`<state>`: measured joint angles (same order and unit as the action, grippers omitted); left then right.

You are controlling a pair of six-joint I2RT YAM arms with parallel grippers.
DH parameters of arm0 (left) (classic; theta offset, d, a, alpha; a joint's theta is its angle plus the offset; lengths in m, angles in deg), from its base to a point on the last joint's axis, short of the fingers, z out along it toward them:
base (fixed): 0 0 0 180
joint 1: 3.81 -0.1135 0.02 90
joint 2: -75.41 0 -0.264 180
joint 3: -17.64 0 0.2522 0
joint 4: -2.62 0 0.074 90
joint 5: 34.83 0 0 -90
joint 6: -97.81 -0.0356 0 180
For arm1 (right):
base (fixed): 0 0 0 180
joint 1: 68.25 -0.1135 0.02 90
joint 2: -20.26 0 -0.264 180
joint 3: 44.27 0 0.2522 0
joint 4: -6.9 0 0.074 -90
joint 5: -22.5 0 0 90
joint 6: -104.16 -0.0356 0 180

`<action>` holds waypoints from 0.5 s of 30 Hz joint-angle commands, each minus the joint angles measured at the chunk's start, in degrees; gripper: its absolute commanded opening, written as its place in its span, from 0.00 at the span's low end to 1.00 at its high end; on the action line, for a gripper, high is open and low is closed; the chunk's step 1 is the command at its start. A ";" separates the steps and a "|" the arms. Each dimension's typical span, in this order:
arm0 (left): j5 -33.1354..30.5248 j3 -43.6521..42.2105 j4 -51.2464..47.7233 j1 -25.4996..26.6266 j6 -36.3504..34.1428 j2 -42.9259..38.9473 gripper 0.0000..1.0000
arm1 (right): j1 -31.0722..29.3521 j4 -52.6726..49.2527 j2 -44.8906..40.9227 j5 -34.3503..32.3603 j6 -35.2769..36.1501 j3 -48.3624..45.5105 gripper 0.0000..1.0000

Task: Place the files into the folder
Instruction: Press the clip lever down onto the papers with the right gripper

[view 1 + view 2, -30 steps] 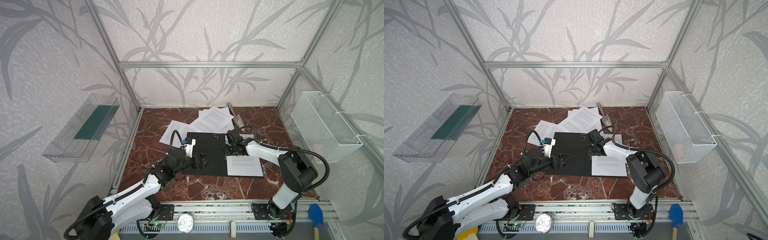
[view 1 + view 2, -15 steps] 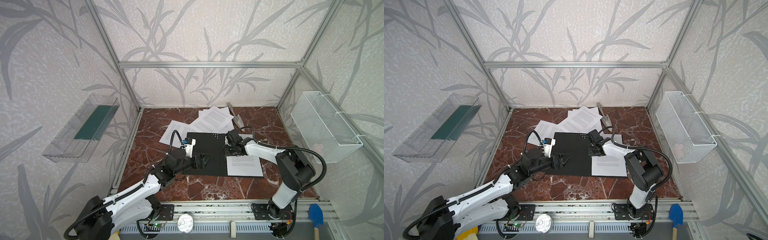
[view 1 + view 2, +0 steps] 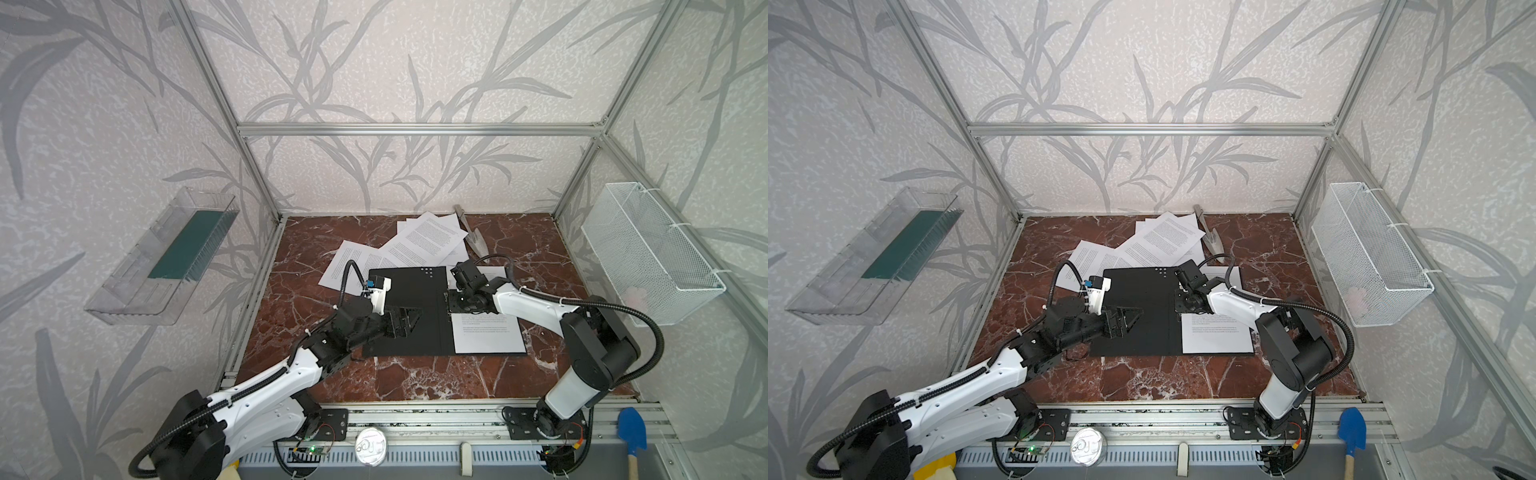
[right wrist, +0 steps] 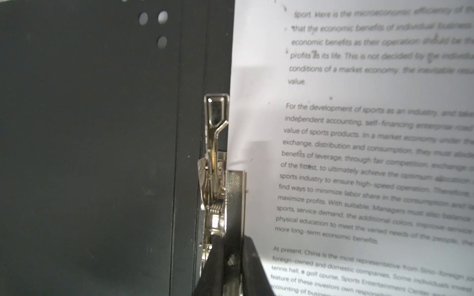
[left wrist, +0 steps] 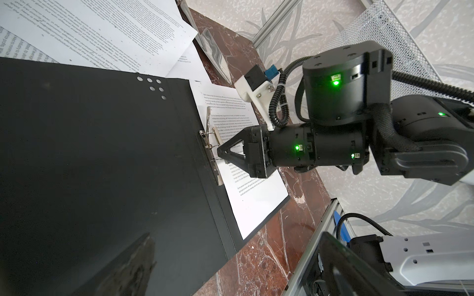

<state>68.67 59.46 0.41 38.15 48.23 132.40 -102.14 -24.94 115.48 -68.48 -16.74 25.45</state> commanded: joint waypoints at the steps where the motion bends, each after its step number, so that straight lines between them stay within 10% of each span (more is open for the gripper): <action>1: -1.38 2.01 -0.56 0.26 -1.03 -0.01 0.99 | -1.83 1.12 -2.58 0.45 -2.35 -0.93 0.12; 15: -2.67 2.14 -1.70 0.28 -1.14 -0.52 0.99 | -7.24 2.21 -3.39 -1.49 -7.68 -2.99 0.11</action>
<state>67.18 59.52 -0.46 38.15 48.17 132.40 -108.39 -24.42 114.30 -69.02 -22.75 22.68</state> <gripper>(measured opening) 0.991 0.129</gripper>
